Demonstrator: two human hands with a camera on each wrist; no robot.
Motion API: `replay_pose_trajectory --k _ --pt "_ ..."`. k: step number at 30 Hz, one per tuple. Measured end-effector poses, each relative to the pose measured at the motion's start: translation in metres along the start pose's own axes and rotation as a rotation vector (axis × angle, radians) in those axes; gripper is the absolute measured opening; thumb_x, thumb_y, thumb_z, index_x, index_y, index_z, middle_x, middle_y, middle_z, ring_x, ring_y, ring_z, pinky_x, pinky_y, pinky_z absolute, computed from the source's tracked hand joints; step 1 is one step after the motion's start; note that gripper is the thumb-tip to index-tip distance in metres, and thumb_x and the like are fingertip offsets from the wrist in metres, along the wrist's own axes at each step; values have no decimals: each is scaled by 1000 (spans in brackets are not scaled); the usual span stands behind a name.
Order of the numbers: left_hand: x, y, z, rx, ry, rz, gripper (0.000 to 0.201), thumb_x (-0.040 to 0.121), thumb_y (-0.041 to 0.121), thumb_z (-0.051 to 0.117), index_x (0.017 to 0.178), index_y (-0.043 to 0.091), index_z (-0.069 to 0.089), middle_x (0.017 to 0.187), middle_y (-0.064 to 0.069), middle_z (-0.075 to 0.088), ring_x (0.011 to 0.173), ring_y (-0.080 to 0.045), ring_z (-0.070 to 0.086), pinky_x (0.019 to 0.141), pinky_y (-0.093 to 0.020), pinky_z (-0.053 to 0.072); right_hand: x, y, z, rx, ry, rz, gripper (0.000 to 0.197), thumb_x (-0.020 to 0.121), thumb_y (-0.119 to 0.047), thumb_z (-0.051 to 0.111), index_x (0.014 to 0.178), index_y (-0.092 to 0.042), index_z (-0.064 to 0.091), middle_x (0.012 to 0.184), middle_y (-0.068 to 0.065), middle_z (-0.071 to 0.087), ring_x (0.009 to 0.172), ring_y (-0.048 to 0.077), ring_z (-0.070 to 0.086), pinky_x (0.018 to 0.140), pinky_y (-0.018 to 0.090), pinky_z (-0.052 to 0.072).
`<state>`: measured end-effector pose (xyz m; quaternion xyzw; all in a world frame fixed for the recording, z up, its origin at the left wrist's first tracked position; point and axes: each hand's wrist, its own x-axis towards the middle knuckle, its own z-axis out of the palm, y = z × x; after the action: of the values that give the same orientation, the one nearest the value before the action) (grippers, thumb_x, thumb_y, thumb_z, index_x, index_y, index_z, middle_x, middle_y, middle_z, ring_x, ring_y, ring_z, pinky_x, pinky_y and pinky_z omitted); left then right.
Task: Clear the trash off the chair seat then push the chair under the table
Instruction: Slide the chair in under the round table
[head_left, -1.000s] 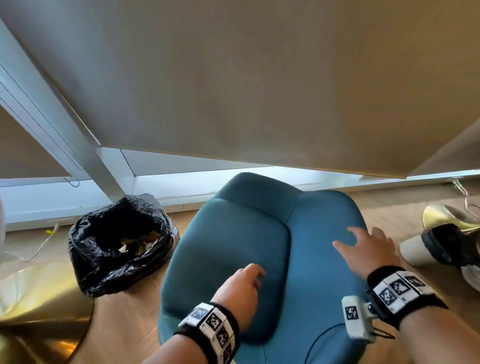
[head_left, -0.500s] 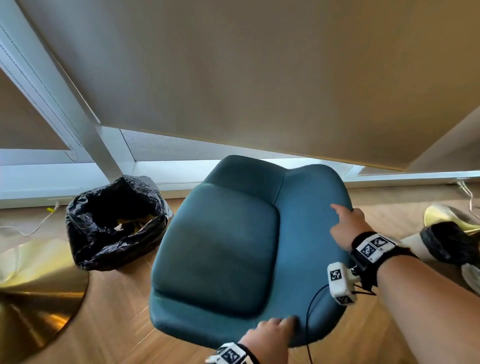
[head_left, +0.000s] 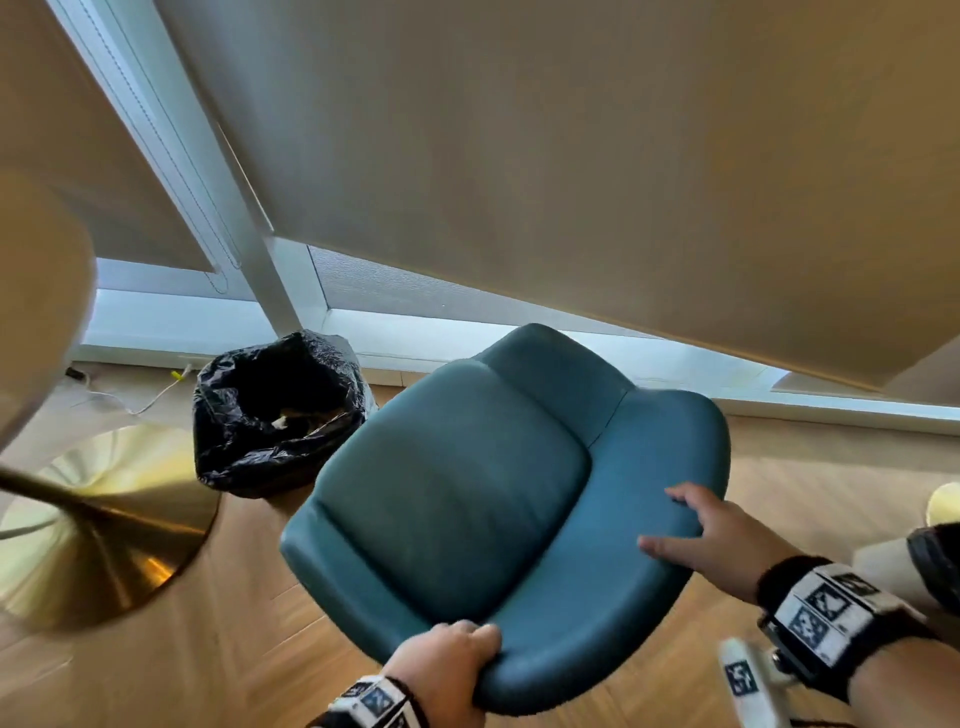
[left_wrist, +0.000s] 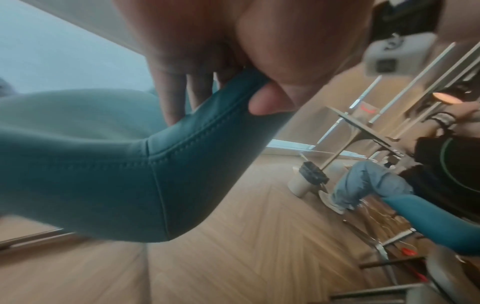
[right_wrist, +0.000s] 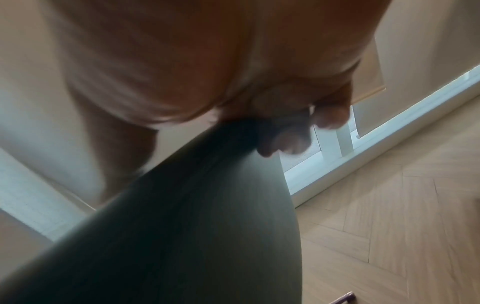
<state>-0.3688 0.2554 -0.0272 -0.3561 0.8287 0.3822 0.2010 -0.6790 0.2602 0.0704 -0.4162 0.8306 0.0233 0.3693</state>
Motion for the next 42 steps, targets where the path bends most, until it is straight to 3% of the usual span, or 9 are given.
replay_pose_trajectory --k 4,8,14,24,27,29,32,36,42 --pt "-30 -41 -9 -26 78 -38 30 66 29 48 95 26 50 104 2 63 101 -26 64 85 -35 53 -24 3 18 -343 -81 -1 147 10 -95 54 143 -52 5 141 16 37 139 40 17 116 50 25" --pt "-43 -34 -22 84 185 -84 40 59 48 55 90 24 55 94 3 69 95 -25 67 92 -38 47 -39 -7 37 -482 106 44 147 2 -99 44 141 -58 13 157 21 -12 140 48 -19 116 59 6" --pt "-44 5 -17 43 278 -48 60 69 74 59 95 20 56 104 -8 68 98 -35 64 86 -43 53 -41 -6 61 -311 118 -149 128 8 -92 60 120 -31 56 138 -1 45 142 36 -3 121 52 2" --pt "-126 -71 14 41 169 1 69 58 71 32 95 18 57 100 -12 67 94 -37 62 77 -37 45 -92 -40 130 -375 113 -232 82 18 -92 60 91 -60 43 102 -22 45 137 34 17 117 44 -10" --pt "-154 -94 27 49 91 -28 58 65 54 27 100 15 53 104 -17 64 99 -38 60 74 -35 36 -102 -54 148 -380 84 -313 36 51 -75 54 83 -66 39 112 -32 40 142 7 19 117 35 -3" --pt "-175 -111 33 42 115 -30 57 65 58 31 99 19 55 103 -13 65 98 -37 61 75 -35 39 -98 -59 150 -373 -32 -339 14 61 -69 42 75 -69 46 121 -34 40 129 -19 16 106 23 -20" --pt "-213 -131 37 12 223 -76 61 59 71 42 94 23 59 94 -1 68 90 -25 63 79 -34 48 -81 -57 134 -475 37 -570 40 50 -96 40 78 -70 54 101 -43 49 111 -19 29 95 21 24" --pt "-256 -160 41 10 330 -155 55 60 70 50 90 26 63 89 6 69 85 -15 65 77 -31 51 -71 -77 143 -575 -13 -528 55 50 -94 26 80 -59 57 108 -41 41 123 3 34 101 34 27" --pt "-288 -193 54 -47 416 -278 65 51 82 60 87 28 64 84 12 68 78 -6 64 75 -29 54 -82 -108 183 -354 45 -635 22 76 -50 54 67 -40 71 83 -39 57 101 1 53 95 31 36"
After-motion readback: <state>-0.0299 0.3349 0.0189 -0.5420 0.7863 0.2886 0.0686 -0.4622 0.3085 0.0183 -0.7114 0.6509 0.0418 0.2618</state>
